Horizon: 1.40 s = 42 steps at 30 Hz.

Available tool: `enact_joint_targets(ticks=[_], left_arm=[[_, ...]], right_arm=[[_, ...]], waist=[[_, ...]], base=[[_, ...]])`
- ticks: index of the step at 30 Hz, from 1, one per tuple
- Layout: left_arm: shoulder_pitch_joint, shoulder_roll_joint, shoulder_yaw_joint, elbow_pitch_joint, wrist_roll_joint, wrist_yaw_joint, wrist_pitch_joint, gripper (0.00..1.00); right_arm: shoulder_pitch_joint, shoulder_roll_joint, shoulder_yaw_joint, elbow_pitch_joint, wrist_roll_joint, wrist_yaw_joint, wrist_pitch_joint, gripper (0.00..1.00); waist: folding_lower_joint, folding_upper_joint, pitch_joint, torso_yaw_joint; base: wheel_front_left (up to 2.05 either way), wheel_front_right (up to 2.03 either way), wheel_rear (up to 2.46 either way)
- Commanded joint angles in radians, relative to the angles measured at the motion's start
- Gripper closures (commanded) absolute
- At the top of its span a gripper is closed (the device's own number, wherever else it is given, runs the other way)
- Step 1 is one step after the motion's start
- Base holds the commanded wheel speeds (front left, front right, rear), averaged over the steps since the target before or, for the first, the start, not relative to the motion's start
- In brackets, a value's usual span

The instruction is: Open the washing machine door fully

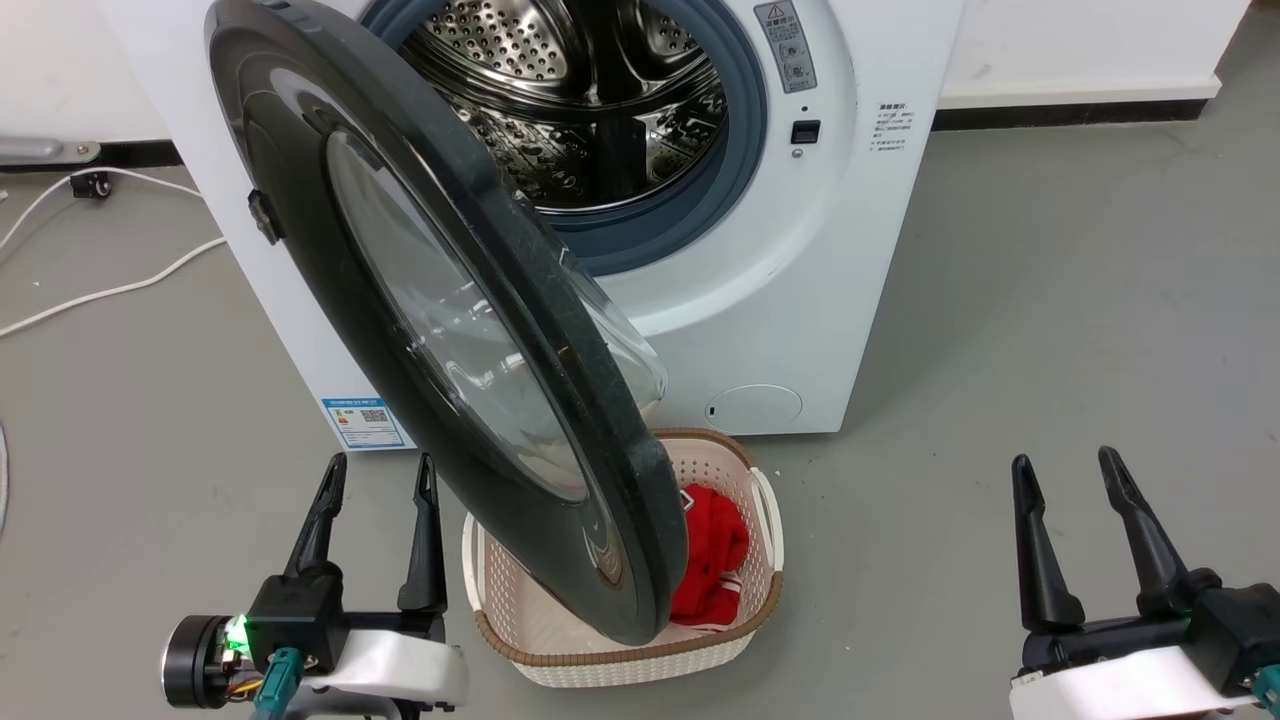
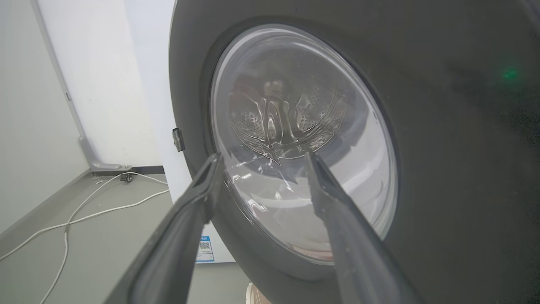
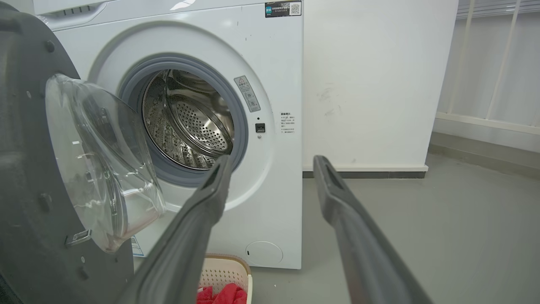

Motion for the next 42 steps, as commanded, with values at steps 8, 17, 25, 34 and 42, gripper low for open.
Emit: enact_joint_targets(ticks=[8,17,25,34,42], left_arm=[[-0.007,0.0,0.005,0.0,0.016,-0.008,-0.003,0.0],[-0.009,0.0,0.009,0.007,0.011,-0.017,-0.003,1.0],[-0.028,0.0,0.004,-0.036,-0.01,-0.019,-0.003,1.0],[-0.101,0.0,0.0,-0.255,0.001,-0.014,-0.002,1.0],[-0.188,0.0,-0.066,-0.503,0.046,-0.021,-0.002,1.0]], right_arm=[[-0.008,0.004,-0.001,0.026,0.038,-0.001,-0.017,0.0],[-0.016,0.004,0.003,0.034,0.036,-0.001,-0.026,0.0],[-0.018,0.004,0.003,0.037,0.039,-0.001,-0.028,0.0],[-0.016,0.004,0.006,0.043,0.047,-0.001,-0.027,0.0],[-0.016,0.004,0.008,0.046,0.047,-0.001,-0.023,0.0]], waist=[[0.0,0.0,0.008,-0.005],[0.0,0.0,0.011,-0.004],[0.0,0.0,0.013,-0.001],[0.0,0.0,0.012,0.007],[0.0,0.0,0.01,0.001]], base=[[0.0,0.0,0.0],[0.0,0.0,0.0],[0.0,0.0,0.0],[0.0,0.0,0.0],[0.0,0.0,0.0]])
